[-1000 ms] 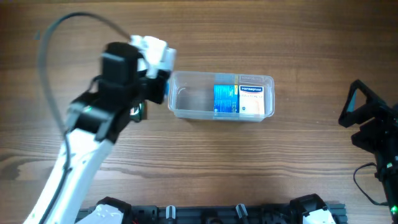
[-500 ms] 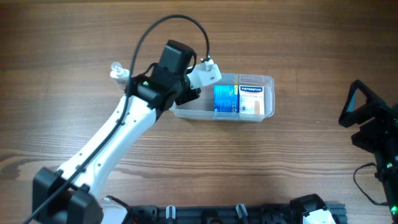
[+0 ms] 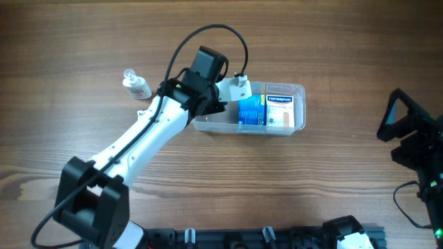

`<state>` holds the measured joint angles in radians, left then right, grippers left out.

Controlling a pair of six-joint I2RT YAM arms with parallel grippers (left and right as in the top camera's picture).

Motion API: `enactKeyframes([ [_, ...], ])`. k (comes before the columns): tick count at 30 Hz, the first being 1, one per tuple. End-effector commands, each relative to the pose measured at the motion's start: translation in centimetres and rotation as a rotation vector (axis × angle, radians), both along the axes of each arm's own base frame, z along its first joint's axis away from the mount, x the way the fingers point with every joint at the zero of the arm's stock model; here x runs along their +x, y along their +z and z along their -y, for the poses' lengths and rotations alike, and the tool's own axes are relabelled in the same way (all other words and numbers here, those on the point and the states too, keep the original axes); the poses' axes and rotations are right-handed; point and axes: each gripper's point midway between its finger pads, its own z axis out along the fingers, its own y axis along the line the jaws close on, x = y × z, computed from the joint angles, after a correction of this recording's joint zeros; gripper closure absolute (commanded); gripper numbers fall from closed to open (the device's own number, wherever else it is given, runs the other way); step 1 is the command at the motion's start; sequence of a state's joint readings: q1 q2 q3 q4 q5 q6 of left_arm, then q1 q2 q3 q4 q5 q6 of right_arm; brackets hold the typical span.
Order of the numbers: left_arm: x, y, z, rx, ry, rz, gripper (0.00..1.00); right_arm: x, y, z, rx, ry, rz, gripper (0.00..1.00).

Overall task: Pack container
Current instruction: 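Lower the box upright into the container's left side and release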

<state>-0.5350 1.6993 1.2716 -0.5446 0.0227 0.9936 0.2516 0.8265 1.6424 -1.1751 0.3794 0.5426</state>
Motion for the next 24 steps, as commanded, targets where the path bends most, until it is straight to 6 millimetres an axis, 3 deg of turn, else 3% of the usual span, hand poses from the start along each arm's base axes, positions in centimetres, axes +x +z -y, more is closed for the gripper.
enactKeyframes([
  [1, 0.1, -1.4, 0.2, 0.037, -0.034, -0.012, 0.69, 0.0, 0.0, 0.3, 0.004, -0.021, 0.001, 0.00],
  [6, 0.2, -2.4, 0.1, 0.079, -0.086, -0.014, 0.69, 0.0, 0.0, 0.3, 0.004, -0.021, 0.001, 0.00],
  [14, 0.4, -2.4, -0.1, 0.089, -0.073, -0.003, 0.52, -0.1, -0.1, 0.3, 0.003, -0.021, 0.000, 0.00],
  [19, 1.0, -2.3, -0.7, 0.121, -0.045, 0.022, 0.34, -0.1, -0.1, 0.3, 0.003, -0.021, 0.000, 0.00],
  [20, 1.1, -2.3, -0.9, 0.127, -0.036, 0.026, 0.00, -0.1, -0.1, 0.3, 0.003, -0.021, -0.002, 0.00],
  [24, 0.9, -1.1, -0.6, 0.065, 0.055, 0.023, 0.00, -0.1, -0.1, 0.3, 0.002, -0.021, -0.002, 0.00],
])
